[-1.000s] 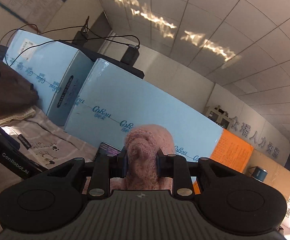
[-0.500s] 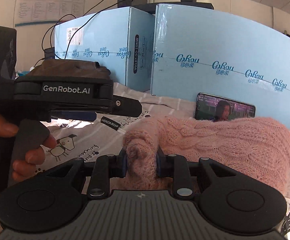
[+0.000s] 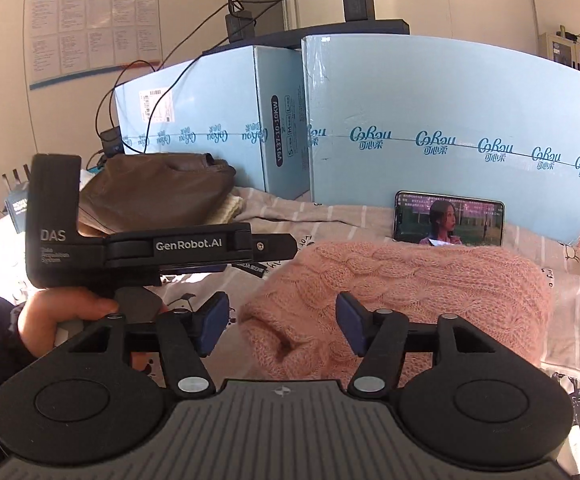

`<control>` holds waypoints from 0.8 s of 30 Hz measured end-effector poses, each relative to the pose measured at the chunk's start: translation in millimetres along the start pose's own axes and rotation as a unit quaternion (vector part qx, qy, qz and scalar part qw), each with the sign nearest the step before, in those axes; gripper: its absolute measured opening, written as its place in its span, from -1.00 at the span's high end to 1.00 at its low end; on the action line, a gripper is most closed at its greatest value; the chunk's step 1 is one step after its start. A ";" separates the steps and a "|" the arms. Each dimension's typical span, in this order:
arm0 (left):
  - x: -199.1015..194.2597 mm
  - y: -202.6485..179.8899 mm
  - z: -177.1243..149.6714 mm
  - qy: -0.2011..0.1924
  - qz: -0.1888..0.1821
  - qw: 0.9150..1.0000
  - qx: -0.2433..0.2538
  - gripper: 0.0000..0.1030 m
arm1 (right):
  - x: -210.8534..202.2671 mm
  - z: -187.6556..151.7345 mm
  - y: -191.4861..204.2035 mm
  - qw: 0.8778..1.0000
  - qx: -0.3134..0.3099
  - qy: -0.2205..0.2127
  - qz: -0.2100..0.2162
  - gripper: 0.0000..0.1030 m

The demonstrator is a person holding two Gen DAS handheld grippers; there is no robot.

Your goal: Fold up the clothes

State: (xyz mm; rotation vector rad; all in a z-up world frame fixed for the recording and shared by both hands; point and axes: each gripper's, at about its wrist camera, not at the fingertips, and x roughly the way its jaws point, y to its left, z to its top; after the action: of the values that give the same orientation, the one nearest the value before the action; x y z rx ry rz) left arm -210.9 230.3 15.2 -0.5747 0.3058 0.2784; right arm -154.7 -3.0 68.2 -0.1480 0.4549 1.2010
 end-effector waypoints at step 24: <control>16.9 -34.6 -18.6 0.065 -0.057 0.995 0.039 -0.30 | -23.9 -0.4 -73.0 0.987 0.127 0.043 -0.086 -0.41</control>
State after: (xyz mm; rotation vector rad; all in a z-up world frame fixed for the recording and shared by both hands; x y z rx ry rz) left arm -187.3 194.9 11.2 -0.5327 0.4067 0.1175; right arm -94.2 -50.4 68.5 -0.0198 0.6537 0.9613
